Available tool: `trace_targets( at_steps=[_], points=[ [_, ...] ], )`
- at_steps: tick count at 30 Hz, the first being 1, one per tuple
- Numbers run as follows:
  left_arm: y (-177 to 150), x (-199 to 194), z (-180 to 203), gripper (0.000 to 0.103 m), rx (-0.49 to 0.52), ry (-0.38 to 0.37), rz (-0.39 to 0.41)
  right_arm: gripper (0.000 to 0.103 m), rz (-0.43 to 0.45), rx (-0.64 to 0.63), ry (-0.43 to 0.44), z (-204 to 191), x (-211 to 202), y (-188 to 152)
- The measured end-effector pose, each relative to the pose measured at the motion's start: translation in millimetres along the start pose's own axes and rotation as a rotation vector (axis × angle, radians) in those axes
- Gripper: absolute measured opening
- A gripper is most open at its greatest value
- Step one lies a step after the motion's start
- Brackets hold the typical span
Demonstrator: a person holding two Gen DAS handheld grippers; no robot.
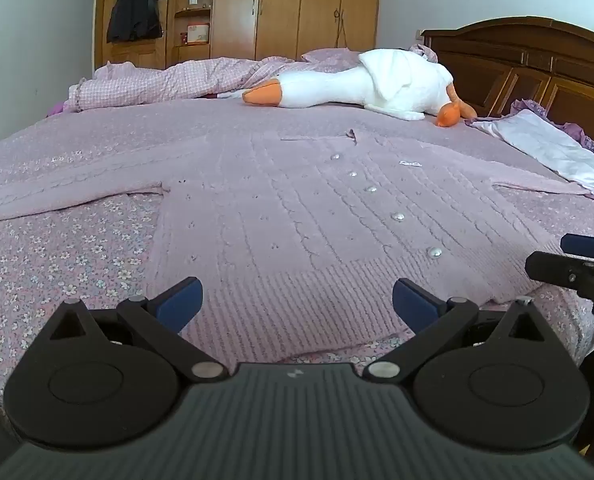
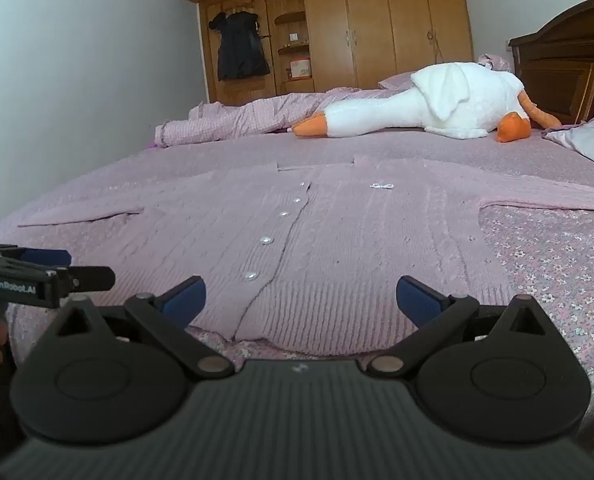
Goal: Fold small clothes
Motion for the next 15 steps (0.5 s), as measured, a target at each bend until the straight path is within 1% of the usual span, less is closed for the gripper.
trace_targets(
  at_steps=[2, 5, 9, 15],
  points=[
    [0.6, -0.7, 0.4, 0.103, -0.002, -0.003, -0.001, 0.103, 0.01, -0.014, -0.011, -4.2, 0.5, -0.5],
    [2.1, -0.7, -0.8, 0.103, -0.007, -0.007, -0.002, 0.103, 0.027, -0.013, -0.003, -0.7, -4.6, 4.2],
    [1.7, 0.5, -0.5, 0.103, -0.016, -0.022, -0.007, 0.103, 0.021, -0.014, -0.003, -0.6, -4.4, 3.2],
    [1.7, 1.4, 0.6, 0.103, -0.005, -0.019, -0.004, 0.103, 0.014, -0.018, -0.002, -1.7, -3.6, 1.5]
  ],
)
Point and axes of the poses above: each gripper's, at about its wrist camera, not at the fingertips, and x roughly the way its jaws point, z to its right, y to its top, the point moved 8 cm from there along x, roughly the way its jaws point, and after that the axes turned 12 degrees about x, right-handed, at the moved point
